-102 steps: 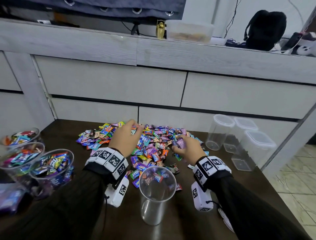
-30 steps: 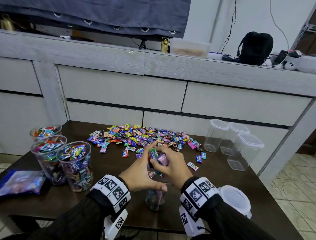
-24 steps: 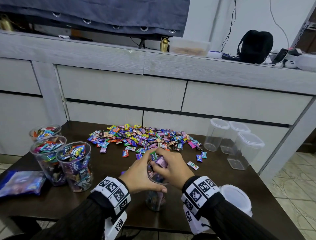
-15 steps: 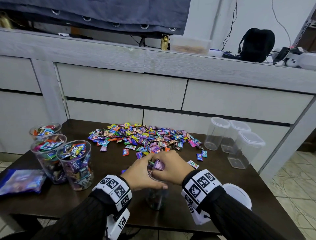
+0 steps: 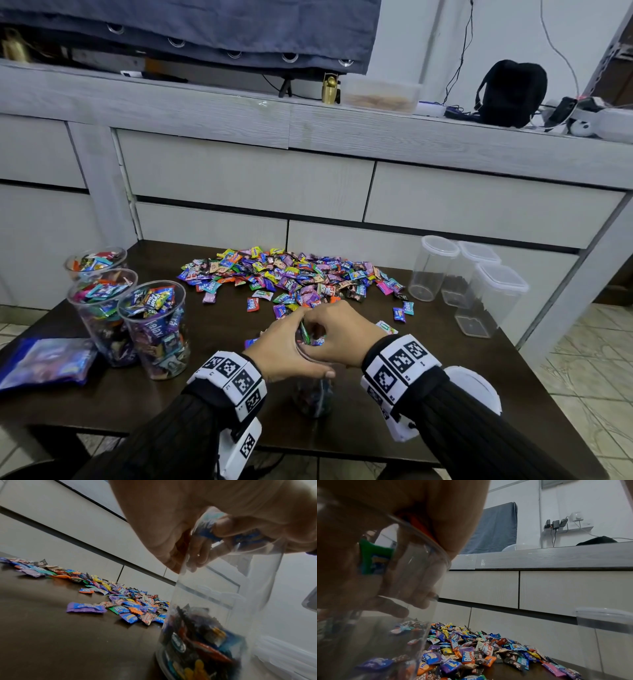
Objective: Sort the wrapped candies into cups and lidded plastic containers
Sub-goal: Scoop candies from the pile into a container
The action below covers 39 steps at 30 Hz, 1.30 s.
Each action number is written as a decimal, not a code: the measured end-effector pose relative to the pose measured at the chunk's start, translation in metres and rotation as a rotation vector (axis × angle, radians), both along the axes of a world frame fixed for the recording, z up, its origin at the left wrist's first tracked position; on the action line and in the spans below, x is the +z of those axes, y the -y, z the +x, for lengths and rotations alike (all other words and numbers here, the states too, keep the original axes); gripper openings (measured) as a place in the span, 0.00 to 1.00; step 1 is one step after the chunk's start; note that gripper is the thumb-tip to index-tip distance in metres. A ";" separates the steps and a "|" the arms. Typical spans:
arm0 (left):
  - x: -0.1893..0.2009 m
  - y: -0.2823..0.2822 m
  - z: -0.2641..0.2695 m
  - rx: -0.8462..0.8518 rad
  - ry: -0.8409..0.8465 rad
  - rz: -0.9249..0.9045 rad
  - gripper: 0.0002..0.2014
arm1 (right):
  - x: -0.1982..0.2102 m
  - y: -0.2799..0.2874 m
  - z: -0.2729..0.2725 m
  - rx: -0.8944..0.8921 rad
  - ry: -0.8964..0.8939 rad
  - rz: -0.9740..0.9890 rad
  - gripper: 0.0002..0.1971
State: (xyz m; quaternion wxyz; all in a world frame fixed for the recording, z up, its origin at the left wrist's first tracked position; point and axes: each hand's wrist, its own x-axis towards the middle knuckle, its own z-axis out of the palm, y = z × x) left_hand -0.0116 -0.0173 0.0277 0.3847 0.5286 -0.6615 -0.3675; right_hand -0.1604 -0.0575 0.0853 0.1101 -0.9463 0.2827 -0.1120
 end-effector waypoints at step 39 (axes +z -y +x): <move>-0.013 -0.002 0.005 -0.133 -0.266 -0.017 0.63 | -0.014 0.014 -0.017 -0.294 0.856 0.282 0.05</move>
